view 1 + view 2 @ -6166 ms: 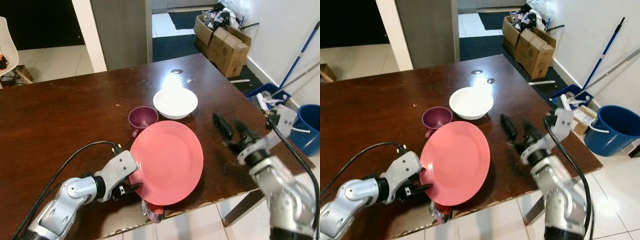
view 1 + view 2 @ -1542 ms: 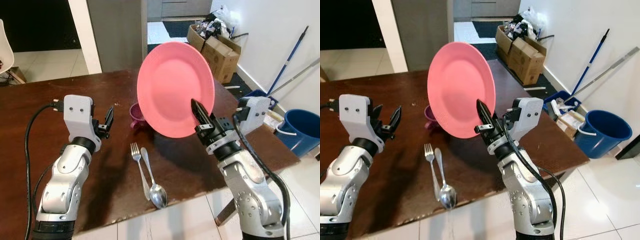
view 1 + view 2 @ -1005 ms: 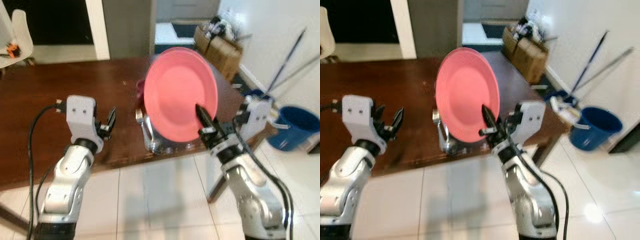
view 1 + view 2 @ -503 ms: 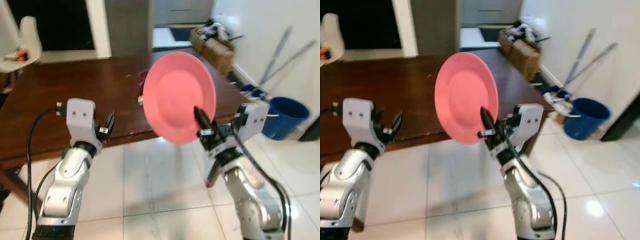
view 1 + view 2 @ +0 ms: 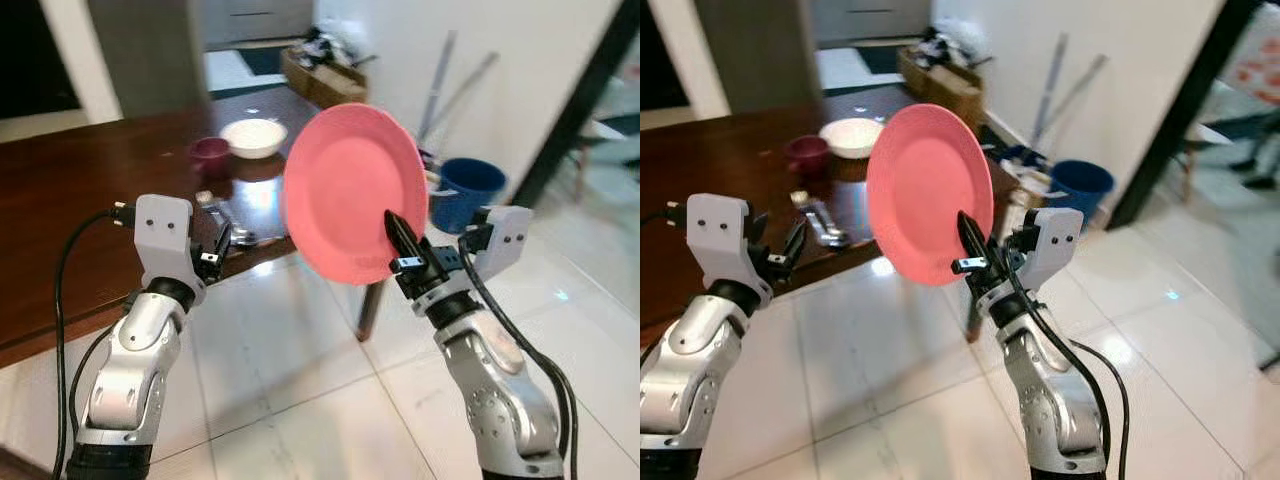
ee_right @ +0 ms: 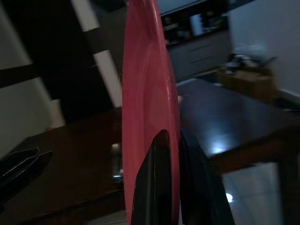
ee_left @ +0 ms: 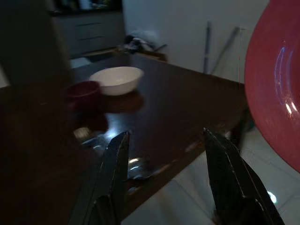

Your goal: Setting the table

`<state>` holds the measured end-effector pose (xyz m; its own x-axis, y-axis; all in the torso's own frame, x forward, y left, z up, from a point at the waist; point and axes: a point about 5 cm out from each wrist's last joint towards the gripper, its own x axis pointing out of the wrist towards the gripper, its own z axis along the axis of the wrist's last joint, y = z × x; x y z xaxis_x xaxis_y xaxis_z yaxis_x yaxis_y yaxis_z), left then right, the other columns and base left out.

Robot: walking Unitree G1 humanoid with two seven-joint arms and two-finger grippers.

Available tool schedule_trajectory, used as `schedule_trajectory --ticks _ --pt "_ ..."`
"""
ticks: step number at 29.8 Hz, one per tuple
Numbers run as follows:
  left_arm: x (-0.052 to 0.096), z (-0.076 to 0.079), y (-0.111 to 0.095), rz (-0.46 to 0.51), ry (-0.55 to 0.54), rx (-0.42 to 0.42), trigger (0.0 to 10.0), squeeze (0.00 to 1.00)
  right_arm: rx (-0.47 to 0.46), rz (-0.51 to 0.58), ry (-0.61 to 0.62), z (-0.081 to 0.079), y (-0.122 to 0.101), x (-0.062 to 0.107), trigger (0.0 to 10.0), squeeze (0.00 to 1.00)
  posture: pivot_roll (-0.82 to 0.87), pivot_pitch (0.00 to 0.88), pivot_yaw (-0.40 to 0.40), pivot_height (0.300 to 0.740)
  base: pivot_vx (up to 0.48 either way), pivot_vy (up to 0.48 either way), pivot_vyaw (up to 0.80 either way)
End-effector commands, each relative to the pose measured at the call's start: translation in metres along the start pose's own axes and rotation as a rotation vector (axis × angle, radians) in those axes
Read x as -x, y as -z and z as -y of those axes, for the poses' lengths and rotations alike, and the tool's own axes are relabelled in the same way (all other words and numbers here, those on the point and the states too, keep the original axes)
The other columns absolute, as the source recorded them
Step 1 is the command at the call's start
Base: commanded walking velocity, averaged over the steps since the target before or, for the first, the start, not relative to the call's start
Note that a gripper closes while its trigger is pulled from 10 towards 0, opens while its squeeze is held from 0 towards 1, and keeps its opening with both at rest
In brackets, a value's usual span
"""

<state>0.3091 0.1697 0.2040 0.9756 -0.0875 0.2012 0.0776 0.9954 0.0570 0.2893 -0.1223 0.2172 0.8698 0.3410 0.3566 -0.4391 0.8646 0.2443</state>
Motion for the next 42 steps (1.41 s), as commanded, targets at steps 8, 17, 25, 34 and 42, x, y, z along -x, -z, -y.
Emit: schedule_trajectory --ticks 8,17,25,34,42 --pt "0.004 0.000 0.015 -0.053 0.000 0.010 10.0 0.00 -0.013 -0.016 -0.015 -0.002 0.004 0.000 10.0 0.00 -0.05 0.000 0.069 0.740 0.000 0.000 -0.79" --pt "0.028 -0.013 0.072 -0.247 0.008 -0.074 10.0 0.00 0.002 -0.237 0.061 0.025 0.064 0.026 10.0 0.00 -0.05 0.000 0.063 0.740 0.000 0.000 -0.79" --pt "0.097 -0.050 0.161 -0.650 -0.056 -0.124 10.0 0.00 0.016 -0.593 0.204 0.061 0.146 0.088 10.0 0.00 -0.03 0.000 0.066 0.740 0.000 0.000 -0.79" --pt "0.136 -0.066 0.203 -0.881 -0.255 0.020 10.0 0.00 0.031 -0.691 0.228 0.064 0.168 0.107 10.0 0.00 -0.03 0.000 0.063 0.740 0.000 0.000 -0.79" --pt "0.139 -0.055 0.209 -0.883 -0.222 0.068 10.0 0.00 0.028 -0.723 0.233 0.057 0.183 0.114 10.0 0.00 -0.01 0.000 0.051 0.740 0.000 0.000 -0.78"
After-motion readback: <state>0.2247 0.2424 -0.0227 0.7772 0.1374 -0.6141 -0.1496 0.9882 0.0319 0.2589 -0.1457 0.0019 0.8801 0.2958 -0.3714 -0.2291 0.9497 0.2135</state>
